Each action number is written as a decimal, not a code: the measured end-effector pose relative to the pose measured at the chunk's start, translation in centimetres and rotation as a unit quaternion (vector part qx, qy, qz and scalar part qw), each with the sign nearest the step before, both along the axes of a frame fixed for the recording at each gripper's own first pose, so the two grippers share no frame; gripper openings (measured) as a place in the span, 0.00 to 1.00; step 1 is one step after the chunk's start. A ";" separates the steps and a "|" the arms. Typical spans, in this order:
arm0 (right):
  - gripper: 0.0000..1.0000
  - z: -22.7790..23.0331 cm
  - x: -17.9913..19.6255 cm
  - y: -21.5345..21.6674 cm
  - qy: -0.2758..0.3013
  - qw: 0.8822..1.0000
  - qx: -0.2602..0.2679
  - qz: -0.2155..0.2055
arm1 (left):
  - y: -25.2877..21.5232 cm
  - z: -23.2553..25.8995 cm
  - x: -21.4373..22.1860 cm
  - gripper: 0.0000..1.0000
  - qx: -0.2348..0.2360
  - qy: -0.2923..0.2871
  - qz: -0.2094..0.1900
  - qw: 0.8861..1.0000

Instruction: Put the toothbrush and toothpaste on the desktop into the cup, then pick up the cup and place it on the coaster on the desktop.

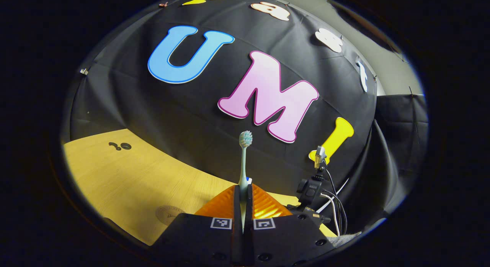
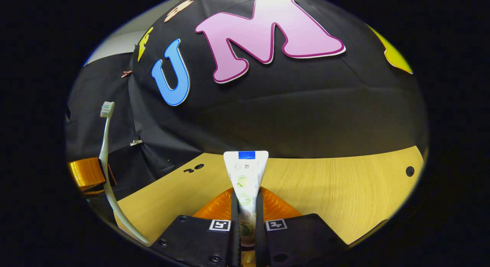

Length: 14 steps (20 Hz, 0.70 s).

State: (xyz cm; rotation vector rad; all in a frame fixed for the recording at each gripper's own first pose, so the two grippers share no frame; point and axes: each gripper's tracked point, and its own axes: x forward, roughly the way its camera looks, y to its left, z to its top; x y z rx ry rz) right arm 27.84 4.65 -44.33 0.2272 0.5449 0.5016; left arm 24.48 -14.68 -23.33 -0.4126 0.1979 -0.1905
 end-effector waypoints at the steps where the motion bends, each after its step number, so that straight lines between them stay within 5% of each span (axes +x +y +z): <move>1: 0.18 -0.6 -0.2 -0.1 0.003 1.000 -0.010 0.000 | 0.1 -0.2 0.4 0.06 0.000 -0.002 0.003 1.000; 5: 0.24 -1.7 -1.0 -0.4 0.012 0.999 -0.031 -0.001 | -0.2 -0.9 2.2 0.06 0.000 -0.005 0.009 1.000; 14: 0.45 0.1 -1.9 -1.6 0.067 0.996 0.054 -0.037 | -1.2 -1.6 5.9 0.06 -0.018 -0.035 0.027 0.999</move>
